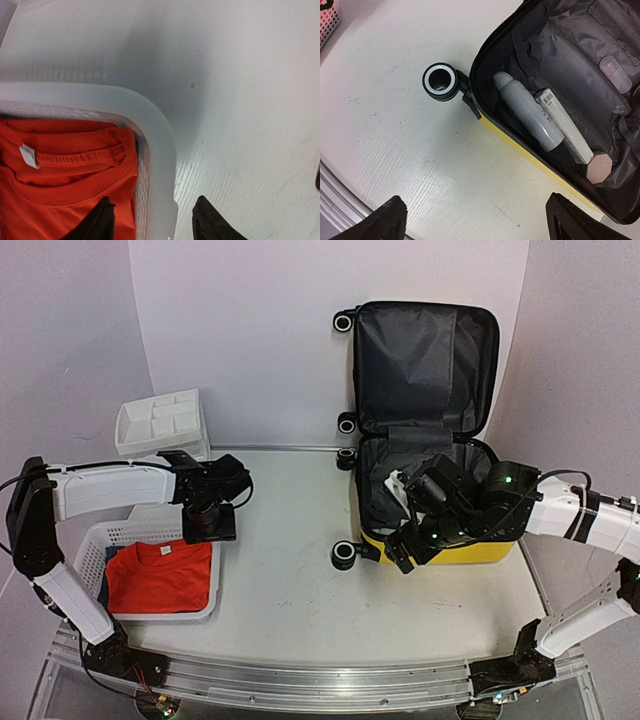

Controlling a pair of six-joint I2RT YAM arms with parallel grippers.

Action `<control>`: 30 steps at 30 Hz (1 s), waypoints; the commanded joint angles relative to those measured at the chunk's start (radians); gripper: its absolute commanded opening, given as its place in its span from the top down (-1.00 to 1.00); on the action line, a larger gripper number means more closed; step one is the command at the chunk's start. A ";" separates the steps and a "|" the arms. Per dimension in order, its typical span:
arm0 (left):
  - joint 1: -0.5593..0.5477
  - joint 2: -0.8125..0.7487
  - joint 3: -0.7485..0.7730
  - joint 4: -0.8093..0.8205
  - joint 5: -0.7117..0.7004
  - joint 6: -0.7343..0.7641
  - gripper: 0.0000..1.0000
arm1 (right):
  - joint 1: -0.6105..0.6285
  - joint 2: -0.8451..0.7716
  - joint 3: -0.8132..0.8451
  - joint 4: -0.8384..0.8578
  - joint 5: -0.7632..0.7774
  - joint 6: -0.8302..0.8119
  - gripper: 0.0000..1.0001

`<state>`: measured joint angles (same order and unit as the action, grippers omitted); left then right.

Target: Open, take out, and arrange the luggage

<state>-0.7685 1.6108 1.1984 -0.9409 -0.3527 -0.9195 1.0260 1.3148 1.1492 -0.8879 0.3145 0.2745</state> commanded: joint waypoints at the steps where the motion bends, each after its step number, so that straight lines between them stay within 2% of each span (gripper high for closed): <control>1: -0.004 -0.150 0.054 0.016 0.024 0.153 -0.38 | -0.001 -0.032 0.008 0.032 0.011 0.013 -0.97; 3: -0.001 -0.219 0.082 0.020 0.041 0.277 -0.62 | -0.002 -0.036 0.003 0.032 0.017 0.008 -0.97; 6: 0.059 -0.303 0.146 0.023 0.114 0.466 -0.71 | -0.002 -0.034 0.008 0.033 0.030 -0.002 -0.97; 9: 0.229 -0.369 0.193 0.033 0.240 0.567 -0.79 | -0.002 -0.022 0.026 0.033 0.028 -0.020 -0.97; 11: 0.349 -0.364 0.253 0.041 0.265 0.633 -0.80 | -0.003 -0.017 0.037 0.030 0.020 -0.024 -0.97; 13: 0.429 -0.325 0.323 0.040 0.239 0.670 -0.83 | -0.002 -0.020 0.039 0.030 0.015 -0.024 -0.97; 16: 0.572 -0.238 0.433 0.040 0.307 0.698 -0.85 | -0.002 -0.019 0.045 0.028 0.011 -0.014 -0.96; 19: 0.677 -0.134 0.539 0.043 0.298 0.724 -0.85 | -0.002 -0.037 0.057 0.013 -0.005 0.015 -0.96; 23: 0.735 0.014 0.661 0.034 0.113 0.744 -0.85 | -0.002 -0.078 0.031 0.020 -0.005 0.041 -0.96; 30: 0.848 0.193 0.780 0.031 0.051 0.651 -0.81 | -0.002 -0.115 0.032 0.003 -0.007 0.055 -0.97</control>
<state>0.0330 1.7653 1.8843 -0.9165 -0.2279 -0.2241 1.0260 1.2362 1.1584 -0.8921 0.3065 0.3092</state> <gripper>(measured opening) 0.907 0.983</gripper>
